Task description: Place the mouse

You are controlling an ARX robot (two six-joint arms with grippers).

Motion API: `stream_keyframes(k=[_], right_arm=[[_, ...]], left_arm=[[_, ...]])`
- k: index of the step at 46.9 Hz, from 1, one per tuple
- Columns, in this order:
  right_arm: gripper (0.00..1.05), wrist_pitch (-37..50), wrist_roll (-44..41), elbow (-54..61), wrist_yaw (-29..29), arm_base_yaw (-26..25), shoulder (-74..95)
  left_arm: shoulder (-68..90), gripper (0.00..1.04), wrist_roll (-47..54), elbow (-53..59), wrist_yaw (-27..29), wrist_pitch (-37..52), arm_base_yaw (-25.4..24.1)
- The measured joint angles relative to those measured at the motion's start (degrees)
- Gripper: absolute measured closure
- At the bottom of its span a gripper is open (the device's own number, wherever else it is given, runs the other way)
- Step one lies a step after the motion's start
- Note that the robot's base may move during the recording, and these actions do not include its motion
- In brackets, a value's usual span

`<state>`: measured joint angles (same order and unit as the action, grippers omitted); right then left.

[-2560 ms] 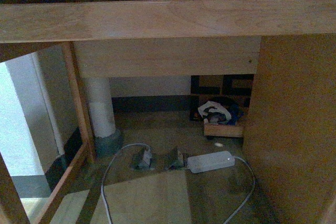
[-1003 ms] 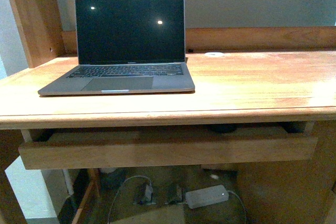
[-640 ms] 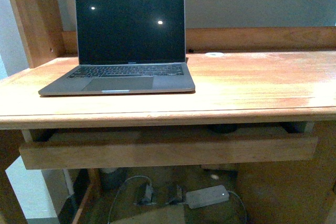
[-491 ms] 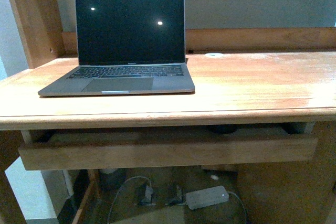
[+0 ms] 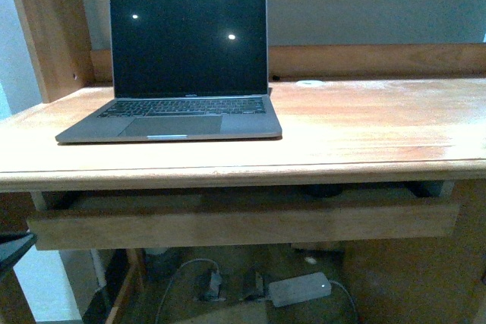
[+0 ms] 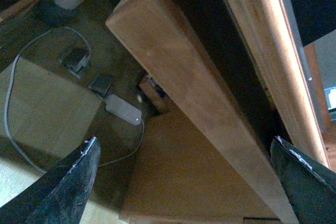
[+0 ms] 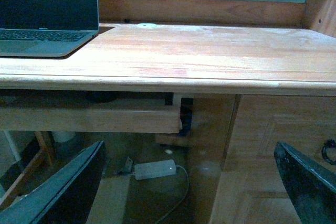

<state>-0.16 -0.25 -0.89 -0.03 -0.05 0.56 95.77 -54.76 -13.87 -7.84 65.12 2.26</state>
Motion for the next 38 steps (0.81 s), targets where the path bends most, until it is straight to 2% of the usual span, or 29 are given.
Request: stream_keyframes(k=[7, 15, 38], right_arm=[[0.07, 0.00, 0.00, 0.00, 0.00, 0.00, 0.00], [0.07, 0.02, 0.00, 0.00, 0.00, 0.00, 0.00], [0.07, 0.00, 0.00, 0.00, 0.00, 0.00, 0.00]], left_arm=[[8.57, 0.07, -3.82, -5.86, 0.46, 5.90, 0.15], [12.87, 0.07, -5.99, -9.73, -0.57, 5.86, 1.55], [23.08, 0.07, -9.40, -17.66, -0.52, 6.40, 0.90]])
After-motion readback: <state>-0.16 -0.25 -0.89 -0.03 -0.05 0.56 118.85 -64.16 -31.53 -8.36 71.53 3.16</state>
